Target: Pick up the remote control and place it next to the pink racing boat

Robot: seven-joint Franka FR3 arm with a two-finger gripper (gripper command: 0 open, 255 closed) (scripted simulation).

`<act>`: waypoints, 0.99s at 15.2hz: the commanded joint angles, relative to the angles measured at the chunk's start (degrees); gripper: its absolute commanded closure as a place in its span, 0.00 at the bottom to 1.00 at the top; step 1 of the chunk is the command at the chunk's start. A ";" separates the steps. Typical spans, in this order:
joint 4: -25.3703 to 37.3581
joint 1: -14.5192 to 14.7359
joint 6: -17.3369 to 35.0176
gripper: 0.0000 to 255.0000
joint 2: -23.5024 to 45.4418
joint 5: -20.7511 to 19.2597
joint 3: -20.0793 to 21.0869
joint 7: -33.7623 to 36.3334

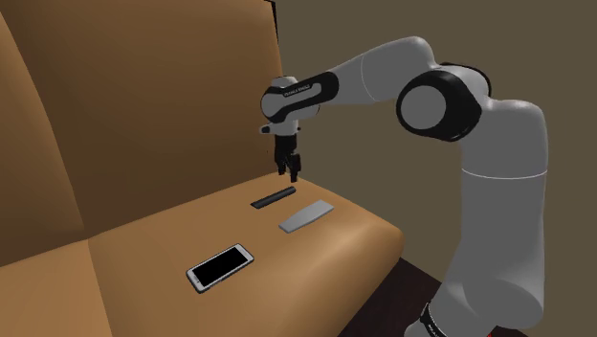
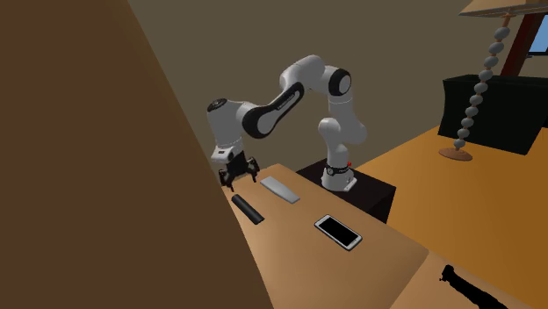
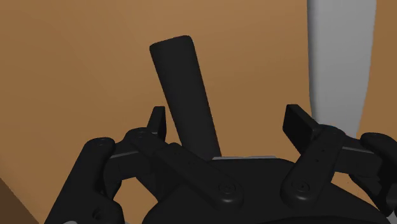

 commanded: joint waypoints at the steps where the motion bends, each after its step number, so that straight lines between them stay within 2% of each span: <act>1: 4.88 -0.13 -0.91 0.00 4.96 -0.04 1.27 -4.25; 3: 8.03 -0.12 -1.45 0.00 8.20 -0.36 2.27 -7.01; 10: 3.19 0.07 3.77 0.00 8.60 -0.14 2.42 -7.21; 15: 2.83 0.08 4.19 0.00 8.67 -0.11 2.44 -7.23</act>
